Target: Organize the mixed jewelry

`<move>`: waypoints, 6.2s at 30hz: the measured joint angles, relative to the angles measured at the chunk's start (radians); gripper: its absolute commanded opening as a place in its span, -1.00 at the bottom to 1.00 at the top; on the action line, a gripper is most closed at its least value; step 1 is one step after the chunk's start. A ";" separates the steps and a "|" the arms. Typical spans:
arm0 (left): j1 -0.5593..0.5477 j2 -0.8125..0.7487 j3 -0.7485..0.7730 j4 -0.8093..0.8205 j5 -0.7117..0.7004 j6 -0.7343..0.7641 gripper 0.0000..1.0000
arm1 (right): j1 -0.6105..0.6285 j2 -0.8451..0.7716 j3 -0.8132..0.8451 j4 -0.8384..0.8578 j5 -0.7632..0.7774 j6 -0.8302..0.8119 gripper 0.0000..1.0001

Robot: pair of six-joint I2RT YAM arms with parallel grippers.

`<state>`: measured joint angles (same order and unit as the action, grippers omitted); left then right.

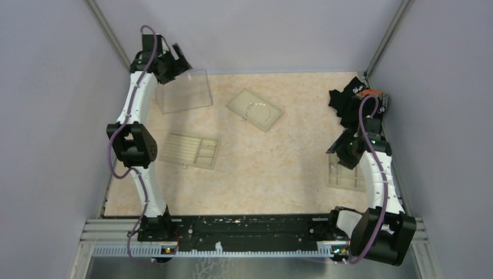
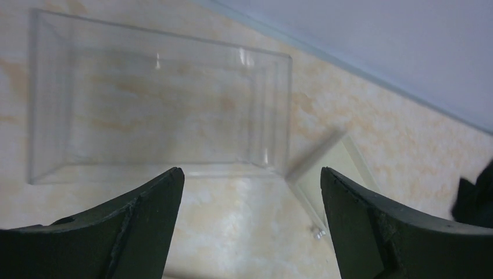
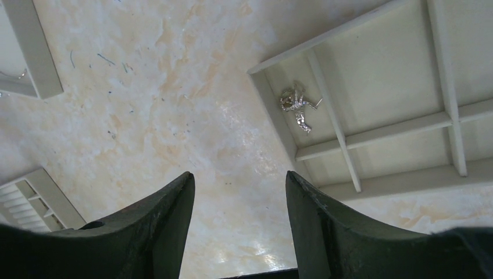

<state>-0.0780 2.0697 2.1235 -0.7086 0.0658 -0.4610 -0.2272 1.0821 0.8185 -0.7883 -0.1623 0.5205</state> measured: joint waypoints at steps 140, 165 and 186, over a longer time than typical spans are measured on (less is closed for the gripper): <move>-0.449 -0.401 -0.574 0.230 0.068 0.093 0.97 | 0.384 0.511 0.288 0.102 0.214 -0.278 -0.11; -0.449 -0.371 -0.568 0.228 0.093 0.090 0.98 | 0.341 0.561 0.269 0.067 0.246 -0.371 -0.29; -0.080 -0.351 -0.507 0.177 0.137 0.020 0.97 | 0.339 0.495 0.127 0.089 0.231 -0.258 -1.00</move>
<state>-0.1585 1.7184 1.6161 -0.5312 0.2024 -0.4412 0.1120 1.5772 0.9451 -0.6998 0.0685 0.2626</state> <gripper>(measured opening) 0.987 0.014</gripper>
